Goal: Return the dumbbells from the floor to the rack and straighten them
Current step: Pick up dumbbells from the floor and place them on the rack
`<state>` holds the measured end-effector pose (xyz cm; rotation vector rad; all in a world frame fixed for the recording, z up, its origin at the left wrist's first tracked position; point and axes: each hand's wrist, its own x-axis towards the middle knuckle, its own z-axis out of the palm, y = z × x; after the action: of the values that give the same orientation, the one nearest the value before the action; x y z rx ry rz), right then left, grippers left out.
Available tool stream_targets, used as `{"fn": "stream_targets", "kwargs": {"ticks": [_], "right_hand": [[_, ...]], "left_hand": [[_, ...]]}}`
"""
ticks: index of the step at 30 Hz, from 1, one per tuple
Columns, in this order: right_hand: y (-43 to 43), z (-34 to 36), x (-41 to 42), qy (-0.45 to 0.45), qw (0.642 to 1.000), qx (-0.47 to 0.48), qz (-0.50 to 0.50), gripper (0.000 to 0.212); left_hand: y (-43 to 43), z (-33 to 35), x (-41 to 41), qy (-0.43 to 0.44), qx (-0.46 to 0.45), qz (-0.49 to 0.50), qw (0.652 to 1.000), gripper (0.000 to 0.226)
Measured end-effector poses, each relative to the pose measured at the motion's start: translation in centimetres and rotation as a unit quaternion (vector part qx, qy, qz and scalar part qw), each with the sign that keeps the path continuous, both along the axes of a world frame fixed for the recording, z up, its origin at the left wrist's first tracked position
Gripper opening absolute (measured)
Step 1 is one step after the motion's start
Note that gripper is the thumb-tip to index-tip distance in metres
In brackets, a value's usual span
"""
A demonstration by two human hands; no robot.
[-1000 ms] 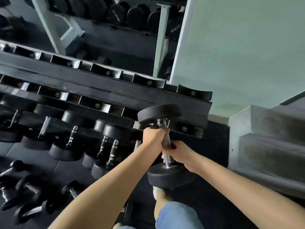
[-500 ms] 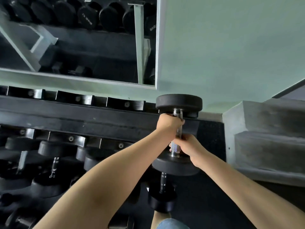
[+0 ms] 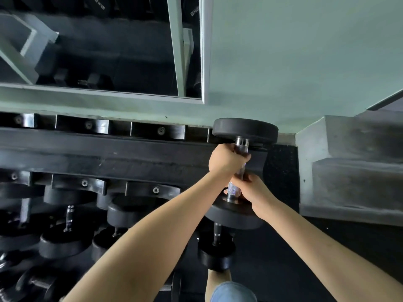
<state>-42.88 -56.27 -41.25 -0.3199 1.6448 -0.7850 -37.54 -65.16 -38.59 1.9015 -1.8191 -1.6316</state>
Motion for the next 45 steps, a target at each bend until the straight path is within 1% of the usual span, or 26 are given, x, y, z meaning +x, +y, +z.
{"fn": "stream_targets", "kwargs": {"ticks": [4,6,8,10,11,12,14,16,17,19,22,24,28,32,36,39,42,45], "right_hand": [[0.1,0.4,0.0,0.035,0.999,0.005,0.031,0.018],[0.0,0.6,0.2,0.042,0.998,0.014,0.036,0.018],[0.1,0.6,0.4,0.081,0.996,0.011,0.035,0.026],[0.3,0.9,0.5,0.146,0.989,-0.007,0.026,0.036],[0.6,1.3,0.7,0.175,0.984,-0.021,0.025,0.036],[1.0,1.7,0.9,0.21,0.977,-0.032,0.033,0.034],[2.4,2.8,1.8,0.317,0.943,-0.046,0.083,0.034],[4.2,4.2,3.4,0.426,0.897,-0.058,0.105,0.043],[5.2,5.0,4.5,0.463,0.878,-0.071,0.1,0.044],[7.4,6.5,7.3,0.502,0.854,-0.11,0.085,0.043],[11.6,7.9,12.7,0.509,0.84,-0.165,0.09,0.041],[15.1,8.0,16.8,0.49,0.846,-0.178,0.11,0.039],[22.7,5.4,25.1,0.435,0.863,-0.147,0.208,0.036],[30.9,1.2,32.0,0.378,0.859,-0.092,0.333,0.036],[37.6,-3.4,37.0,0.338,0.827,-0.035,0.447,0.036],[41.1,-6.9,39.4,0.325,0.792,0.003,0.517,0.036],[43.0,-10.6,40.6,0.321,0.752,0.035,0.574,0.037],[43.3,-15.0,41.2,0.325,0.717,0.046,0.615,0.033]], "left_hand": [[0.8,0.6,0.8,0.011,-0.031,-0.023,0.999,0.02],[1.3,1.1,1.5,0.009,-0.048,-0.022,0.999,0.011],[1.8,1.7,2.7,0.016,-0.05,0.004,0.999,0.008],[2.4,2.2,4.4,0.021,-0.058,0.025,0.998,0.038],[2.7,2.5,5.4,0.02,-0.067,0.039,0.997,0.047],[3.1,2.8,6.5,0.023,-0.079,0.053,0.995,0.048],[4.1,3.4,9.0,0.031,-0.087,0.084,0.992,0.045],[5.6,4.1,11.7,0.037,-0.096,0.108,0.989,0.041],[6.5,4.3,13.2,0.04,-0.103,0.12,0.987,0.039],[8.9,4.6,16.4,0.051,-0.111,0.148,0.981,0.034],[13.9,4.4,22.3,0.082,-0.104,0.192,0.972,0.027],[18.0,4.2,26.9,0.109,-0.09,0.222,0.965,0.024],[26.8,2.9,36.2,0.133,-0.041,0.289,0.947,0.026],[34.3,0.8,44.2,0.122,0.006,0.357,0.926,0.025],[41.7,-2.3,49.9,0.114,0.049,0.422,0.898,0.026],[46.7,-5.7,52.5,0.096,0.085,0.477,0.87,0.026],[50.5,-10.0,53.9,0.077,0.127,0.521,0.841,0.031],[53.0,-14.8,54.3,0.068,0.16,0.562,0.808,0.028]]}}
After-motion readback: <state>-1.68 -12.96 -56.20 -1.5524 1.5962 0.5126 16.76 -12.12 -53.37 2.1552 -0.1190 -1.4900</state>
